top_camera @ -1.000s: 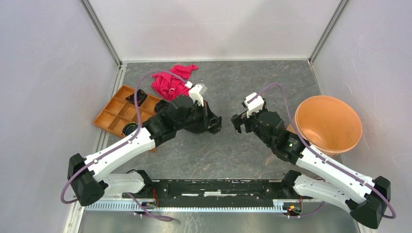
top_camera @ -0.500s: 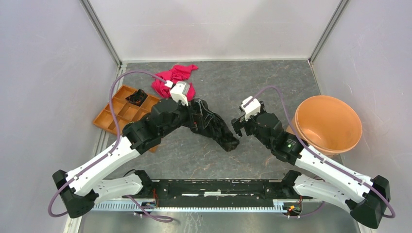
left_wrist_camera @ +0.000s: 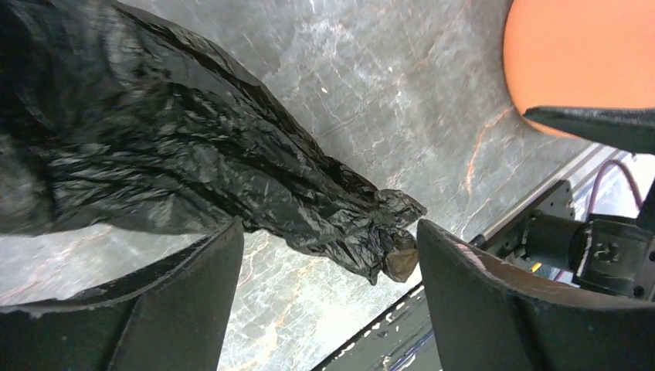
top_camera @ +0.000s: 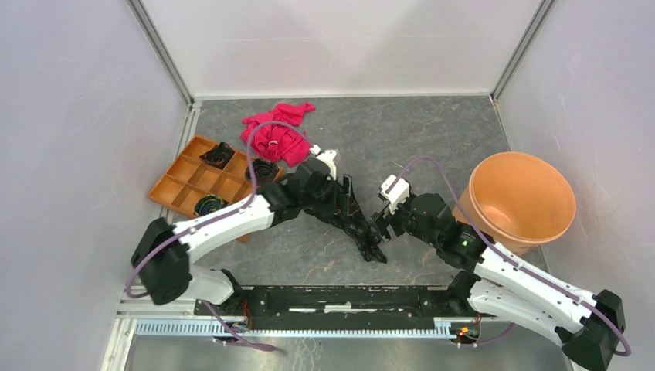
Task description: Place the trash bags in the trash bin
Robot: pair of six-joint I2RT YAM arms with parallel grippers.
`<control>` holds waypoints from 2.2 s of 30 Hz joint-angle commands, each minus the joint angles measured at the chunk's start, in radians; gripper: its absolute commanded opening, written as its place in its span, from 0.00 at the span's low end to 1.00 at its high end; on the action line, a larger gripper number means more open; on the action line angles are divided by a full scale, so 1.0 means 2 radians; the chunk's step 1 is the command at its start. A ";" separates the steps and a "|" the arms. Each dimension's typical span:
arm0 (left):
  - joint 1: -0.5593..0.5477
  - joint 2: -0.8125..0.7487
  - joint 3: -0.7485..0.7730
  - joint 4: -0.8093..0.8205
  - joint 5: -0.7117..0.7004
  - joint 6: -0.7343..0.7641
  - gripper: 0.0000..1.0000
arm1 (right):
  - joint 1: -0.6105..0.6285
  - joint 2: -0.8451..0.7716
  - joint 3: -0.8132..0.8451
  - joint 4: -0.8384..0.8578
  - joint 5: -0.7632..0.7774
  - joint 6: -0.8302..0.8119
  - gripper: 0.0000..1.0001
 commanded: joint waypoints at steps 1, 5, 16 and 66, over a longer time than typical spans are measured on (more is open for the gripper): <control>-0.001 0.056 0.020 0.048 0.062 -0.030 0.83 | 0.001 -0.017 -0.034 0.012 -0.038 0.028 0.84; -0.005 0.107 0.035 0.030 0.037 -0.037 0.77 | 0.001 -0.025 -0.054 0.018 -0.043 0.037 0.82; -0.008 0.010 -0.066 0.108 -0.033 -0.034 0.17 | -0.001 0.035 -0.040 0.034 -0.034 0.078 0.83; -0.008 -0.317 -0.339 -0.051 -0.146 -0.222 0.02 | 0.067 0.179 0.069 0.045 0.117 -0.118 0.77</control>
